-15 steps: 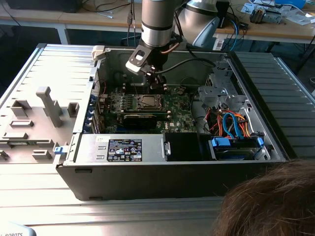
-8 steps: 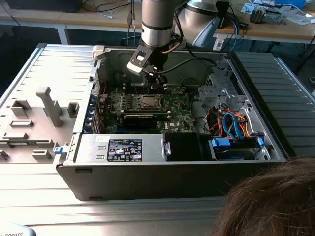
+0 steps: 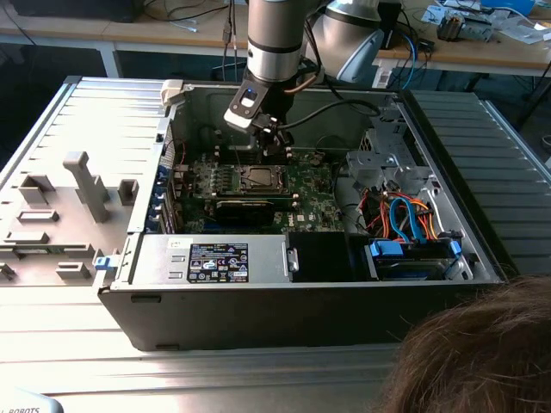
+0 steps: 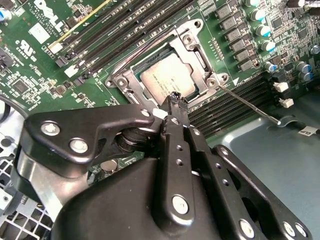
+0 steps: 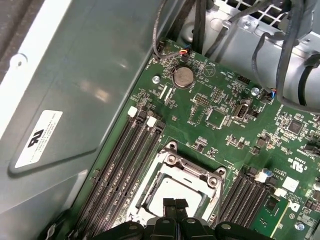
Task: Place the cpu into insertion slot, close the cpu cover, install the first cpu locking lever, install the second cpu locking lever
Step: 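Install the first cpu locking lever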
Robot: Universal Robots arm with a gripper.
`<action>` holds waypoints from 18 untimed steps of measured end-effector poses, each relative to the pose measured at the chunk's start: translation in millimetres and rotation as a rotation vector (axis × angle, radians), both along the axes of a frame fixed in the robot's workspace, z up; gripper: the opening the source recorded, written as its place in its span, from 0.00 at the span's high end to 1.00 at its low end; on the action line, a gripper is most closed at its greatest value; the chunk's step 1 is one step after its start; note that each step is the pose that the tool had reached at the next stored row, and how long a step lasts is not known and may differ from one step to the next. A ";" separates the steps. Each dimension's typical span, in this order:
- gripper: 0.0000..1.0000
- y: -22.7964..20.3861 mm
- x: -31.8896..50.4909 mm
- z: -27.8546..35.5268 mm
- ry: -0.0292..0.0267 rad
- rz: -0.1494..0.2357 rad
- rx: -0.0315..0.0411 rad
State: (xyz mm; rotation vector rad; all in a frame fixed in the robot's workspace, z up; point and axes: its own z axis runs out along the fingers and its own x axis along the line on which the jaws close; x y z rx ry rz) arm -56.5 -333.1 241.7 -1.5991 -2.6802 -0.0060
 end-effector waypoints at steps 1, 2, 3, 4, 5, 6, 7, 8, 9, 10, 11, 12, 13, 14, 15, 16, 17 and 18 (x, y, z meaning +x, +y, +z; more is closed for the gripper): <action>0.89 0.0 0.0 0.0 0.0000 0.004 0.0000; 0.89 0.0 0.0 0.0 0.0000 0.009 0.0001; 0.89 0.0 0.0 0.0 0.0000 0.015 0.0000; 0.89 0.0 0.0 0.0 0.0000 0.019 0.0001; 0.89 0.0 0.0 0.0 0.0000 0.025 0.0000; 0.89 0.0 0.0 0.0 0.0000 0.029 0.0000; 0.89 0.0 0.0 0.0 0.0000 0.035 0.0000; 0.89 0.0 0.0 0.0 0.0000 0.040 0.0000; 0.89 0.0 0.0 0.0 0.0000 0.047 0.0000; 0.89 0.0 0.0 0.0 0.0000 0.053 0.0000; 0.89 0.0 0.0 0.0 0.0000 0.057 0.0000; 0.89 0.0 0.0 0.0 0.0000 0.061 0.0000; 0.89 0.0 0.0 0.0 0.0000 0.064 0.0000; 0.89 0.0 0.0 0.0 0.0000 0.067 0.0000; 0.89 0.0 0.0 0.0 0.0000 0.071 0.0000; 0.89 0.0 0.0 0.0 0.0000 0.074 0.0000; 0.89 0.0 0.0 0.0 0.0000 0.078 0.0000; 0.89 0.0 0.0 0.0 0.0000 0.083 0.0001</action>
